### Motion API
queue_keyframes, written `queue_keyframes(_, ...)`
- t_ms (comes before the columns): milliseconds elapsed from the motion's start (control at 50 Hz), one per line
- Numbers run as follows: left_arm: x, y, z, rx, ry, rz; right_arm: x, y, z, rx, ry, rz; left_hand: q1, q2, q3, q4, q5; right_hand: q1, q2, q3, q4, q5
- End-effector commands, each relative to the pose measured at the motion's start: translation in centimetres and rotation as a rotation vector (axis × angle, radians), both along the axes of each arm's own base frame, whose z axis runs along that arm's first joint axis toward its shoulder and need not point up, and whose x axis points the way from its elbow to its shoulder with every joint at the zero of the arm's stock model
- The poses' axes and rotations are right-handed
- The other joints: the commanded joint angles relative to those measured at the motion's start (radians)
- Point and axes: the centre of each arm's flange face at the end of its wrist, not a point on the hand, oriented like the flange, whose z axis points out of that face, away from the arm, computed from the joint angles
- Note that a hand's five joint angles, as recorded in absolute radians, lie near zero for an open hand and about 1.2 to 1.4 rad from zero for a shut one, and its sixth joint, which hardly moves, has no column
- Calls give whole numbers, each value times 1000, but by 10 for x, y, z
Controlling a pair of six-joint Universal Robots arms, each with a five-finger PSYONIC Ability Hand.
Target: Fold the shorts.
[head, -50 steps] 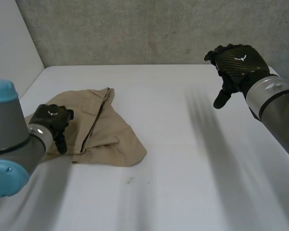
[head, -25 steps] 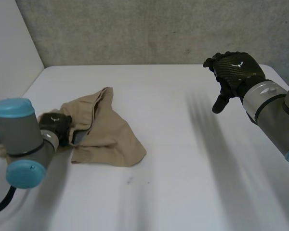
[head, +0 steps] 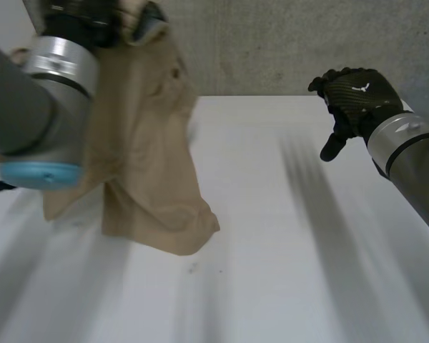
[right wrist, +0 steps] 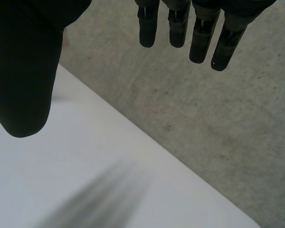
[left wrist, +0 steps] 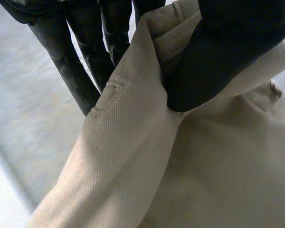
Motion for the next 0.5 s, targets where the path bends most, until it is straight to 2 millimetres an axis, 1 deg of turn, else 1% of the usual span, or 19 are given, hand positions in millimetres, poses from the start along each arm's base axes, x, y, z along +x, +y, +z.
queue_keyframes(20, -81, 64, -48, 77, -95, -301, -18, -12, 13, -41, -19, -63, 329, 204, 210, 206, 261, -23, -37, -39, -54, -46)
queue_keyframes(80, -97, 87, -68, 120, -129, -367, -30, -21, 18, -54, -34, -104, 329, 204, 210, 206, 261, -23, -37, -39, -54, -46)
queue_keyframes(100, -103, 100, -79, 141, -152, -400, -32, -22, 19, -57, -36, -110, 329, 204, 210, 206, 261, -23, -37, -39, -54, -46)
queue_keyframes(140, -105, 107, -85, 153, -168, -414, -35, -23, 21, -63, -38, -118, 329, 204, 210, 206, 261, -23, -37, -39, -54, -46)
queue_keyframes(180, -105, 108, -90, 160, -179, -411, -37, -25, 23, -66, -37, -124, 329, 204, 210, 206, 261, -23, -37, -39, -54, -46)
queue_keyframes(240, -105, 109, -87, 157, -176, -411, -37, -25, 23, -68, -36, -121, 329, 204, 210, 206, 261, -23, -37, -39, -54, -46)
queue_keyframes(300, -101, 112, -78, 157, -170, -399, -37, -24, 24, -70, -37, -118, 329, 204, 210, 206, 261, -23, -37, -39, -54, -46)
queue_keyframes(340, -96, 115, -66, 149, -158, -386, -36, -24, 24, -71, -37, -114, 329, 204, 210, 206, 261, -23, -37, -39, -54, -46)
queue_keyframes(360, -96, 115, -66, 149, -158, -386, -36, -23, 25, -73, -38, -114, 329, 204, 210, 206, 261, -23, -37, -39, -54, -46)
queue_keyframes(380, -88, 119, -47, 127, -132, -371, -36, -23, 25, -73, -38, -113, 329, 204, 210, 206, 261, -23, -37, -39, -54, -46)
queue_keyframes(400, -71, 126, -13, 75, -80, -339, -36, -22, 26, -74, -38, -110, 329, 204, 210, 206, 261, -23, -37, -39, -54, -46)
queue_keyframes(420, -71, 126, -13, 74, -79, -339, -36, -22, 27, -77, -39, -110, 329, 204, 210, 206, 261, -23, -37, -39, -54, -46)
queue_keyframes(440, -66, 129, -2, 56, -60, -329, -36, -22, 28, -81, -41, -110, 329, 204, 210, 206, 261, -23, -37, -39, -54, -46)
queue_keyframes(480, -46, 141, 36, -19, -2, -312, -36, -21, 29, -84, -42, -110, 329, 204, 210, 206, 261, -23, -37, -39, -54, -46)
queue_keyframes(500, -41, 145, 46, -40, 14, -310, -36, -21, 30, -86, -42, -110, 329, 204, 210, 206, 261, -23, -37, -39, -54, -46)
